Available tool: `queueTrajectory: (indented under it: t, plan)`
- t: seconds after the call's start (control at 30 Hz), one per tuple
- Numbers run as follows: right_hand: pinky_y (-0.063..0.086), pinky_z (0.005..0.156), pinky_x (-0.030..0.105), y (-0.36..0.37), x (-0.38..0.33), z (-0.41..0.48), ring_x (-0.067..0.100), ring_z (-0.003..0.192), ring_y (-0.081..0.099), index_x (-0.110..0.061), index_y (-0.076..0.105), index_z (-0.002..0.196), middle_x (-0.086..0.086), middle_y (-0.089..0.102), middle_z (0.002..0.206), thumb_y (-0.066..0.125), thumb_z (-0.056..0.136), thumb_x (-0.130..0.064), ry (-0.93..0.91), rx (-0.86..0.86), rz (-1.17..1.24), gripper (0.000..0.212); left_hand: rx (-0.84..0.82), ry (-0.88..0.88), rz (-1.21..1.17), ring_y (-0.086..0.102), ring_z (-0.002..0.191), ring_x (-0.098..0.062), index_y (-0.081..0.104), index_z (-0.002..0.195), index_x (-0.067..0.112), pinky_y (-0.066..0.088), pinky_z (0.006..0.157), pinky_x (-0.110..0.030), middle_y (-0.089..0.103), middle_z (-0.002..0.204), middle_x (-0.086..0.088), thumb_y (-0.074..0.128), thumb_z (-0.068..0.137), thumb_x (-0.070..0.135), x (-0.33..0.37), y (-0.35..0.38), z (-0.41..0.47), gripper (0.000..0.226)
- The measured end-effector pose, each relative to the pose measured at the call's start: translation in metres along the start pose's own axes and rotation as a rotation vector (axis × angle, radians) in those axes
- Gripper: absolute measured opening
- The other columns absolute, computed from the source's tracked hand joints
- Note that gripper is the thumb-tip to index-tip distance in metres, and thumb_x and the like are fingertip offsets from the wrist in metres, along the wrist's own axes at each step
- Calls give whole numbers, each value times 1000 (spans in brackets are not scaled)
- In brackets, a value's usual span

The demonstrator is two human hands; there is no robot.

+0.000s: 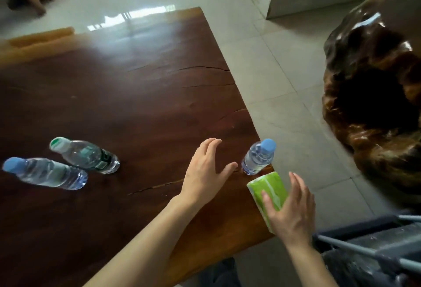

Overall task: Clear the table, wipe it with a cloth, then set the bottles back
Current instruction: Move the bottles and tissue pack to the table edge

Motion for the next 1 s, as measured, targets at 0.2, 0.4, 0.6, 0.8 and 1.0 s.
queueTrajectory:
  t: [0.2, 0.4, 0.6, 0.8, 1.0]
  plan:
    - [38, 105, 49, -37, -54, 11, 35, 129, 44, -7, 41, 143, 19, 46, 144, 55, 85, -47, -87, 76, 153, 72, 138, -37, -13, 51, 129, -14, 53, 136, 15, 42, 108, -30, 56, 137, 1, 60, 95, 41, -31, -84, -34, 49]
    - [36, 107, 43, -54, -147, -6, 34, 125, 48, -6, 51, 134, 16, 52, 138, 57, 88, -39, -340, 116, 278, 57, 290, -134, 15, 58, 120, -13, 60, 127, 15, 46, 102, -30, 63, 126, 3, 62, 96, 34, -86, -171, -97, 37]
    - [24, 114, 19, -34, -257, -44, 31, 126, 50, -6, 56, 131, 13, 54, 135, 62, 90, -31, -618, 9, 316, 49, 431, -243, 25, 61, 112, -11, 62, 121, 19, 49, 96, -29, 66, 118, 5, 63, 94, 32, -146, -244, -168, 29]
    - [43, 103, 25, -8, -343, -82, 23, 115, 58, -9, 64, 122, 6, 65, 121, 64, 91, -28, -820, -114, 346, 36, 515, -396, -16, 65, 100, -12, 66, 116, 20, 54, 86, -33, 70, 111, 7, 66, 93, 32, -202, -277, -216, 25]
    - [57, 76, 33, 29, -398, -82, 14, 85, 66, -14, 69, 110, -3, 71, 96, 70, 92, -22, -827, -230, 354, 20, 523, -510, -52, 65, 88, -10, 65, 114, 21, 56, 79, -36, 68, 104, 7, 73, 87, 29, -242, -281, -213, 29]
Point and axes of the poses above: each hand's wrist, its own z-axis towards the middle knuckle, its own y-axis out of the palm, x = y × z, the point moved 10 cm from there along z, towards the middle knuckle
